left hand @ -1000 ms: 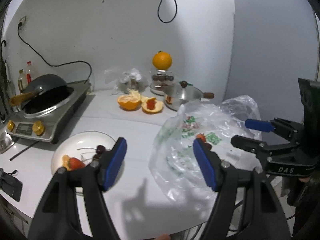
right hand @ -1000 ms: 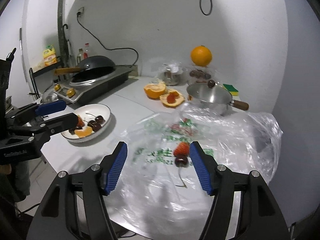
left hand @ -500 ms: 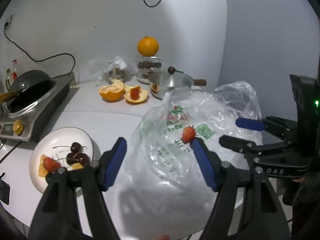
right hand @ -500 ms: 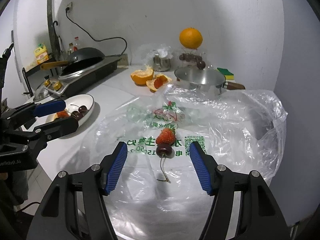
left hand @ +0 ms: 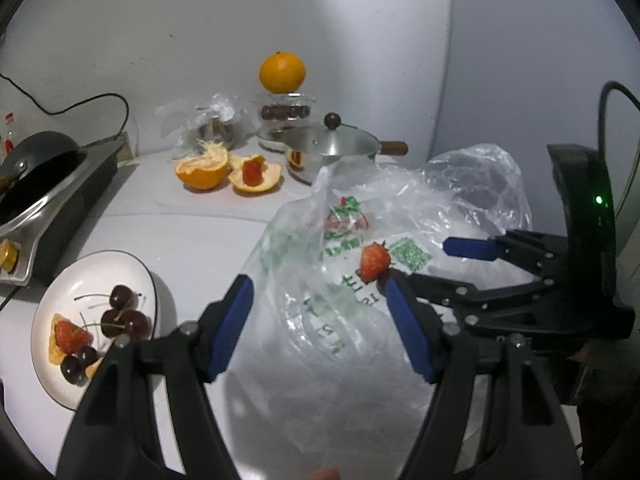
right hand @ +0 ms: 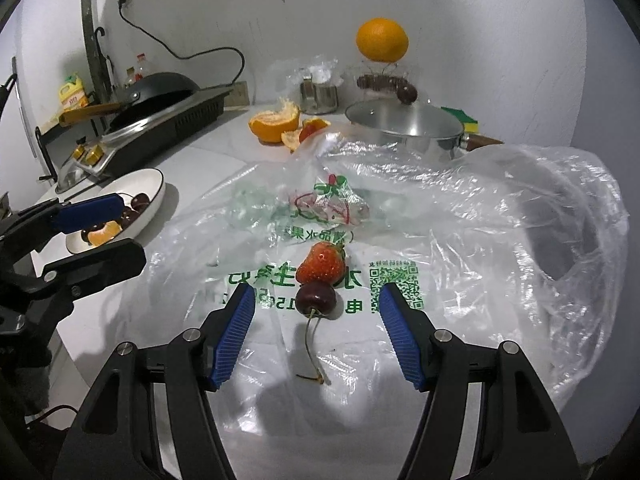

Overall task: Organize fruits
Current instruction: 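Lower the right gripper onto the dark cherry in the bag and close on it, then close the left gripper on the red strawberry while the right holds the cherry, then carry the strawberry in the left gripper and cherry in the right to the plate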

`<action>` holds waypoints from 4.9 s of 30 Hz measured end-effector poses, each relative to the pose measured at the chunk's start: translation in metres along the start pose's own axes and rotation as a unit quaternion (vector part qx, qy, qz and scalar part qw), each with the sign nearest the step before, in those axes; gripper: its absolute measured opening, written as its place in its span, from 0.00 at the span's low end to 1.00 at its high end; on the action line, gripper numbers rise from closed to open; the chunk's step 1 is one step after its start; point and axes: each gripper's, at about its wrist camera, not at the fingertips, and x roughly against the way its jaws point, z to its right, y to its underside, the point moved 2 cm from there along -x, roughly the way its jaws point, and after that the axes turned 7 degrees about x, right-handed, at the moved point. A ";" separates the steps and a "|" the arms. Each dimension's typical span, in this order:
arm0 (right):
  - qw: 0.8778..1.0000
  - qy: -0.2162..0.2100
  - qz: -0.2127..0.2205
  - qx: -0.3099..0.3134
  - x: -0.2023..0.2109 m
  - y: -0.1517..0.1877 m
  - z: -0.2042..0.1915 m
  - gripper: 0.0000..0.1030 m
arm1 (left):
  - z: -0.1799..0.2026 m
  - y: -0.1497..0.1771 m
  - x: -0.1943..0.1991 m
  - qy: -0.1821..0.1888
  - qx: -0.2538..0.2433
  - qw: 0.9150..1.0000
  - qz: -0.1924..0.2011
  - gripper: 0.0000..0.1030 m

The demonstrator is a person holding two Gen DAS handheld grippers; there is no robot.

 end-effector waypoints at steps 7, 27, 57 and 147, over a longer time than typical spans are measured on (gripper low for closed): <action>1.000 -0.003 -0.021 0.003 -0.020 -0.002 -0.002 0.63 | -0.007 0.003 -0.012 0.006 0.005 1.000 -0.012 0.68; 0.997 0.001 -0.072 0.007 -0.053 0.003 -0.005 0.39 | -0.015 0.005 -0.021 0.017 0.013 1.000 -0.017 0.68; 0.999 0.008 -0.011 -0.040 0.002 0.014 0.069 0.30 | 0.062 -0.010 -0.069 0.017 -0.067 0.996 -0.049 0.68; 0.997 0.008 0.048 0.058 0.053 -0.047 -0.069 0.30 | -0.030 -0.012 0.053 -0.002 -0.039 0.999 0.029 0.31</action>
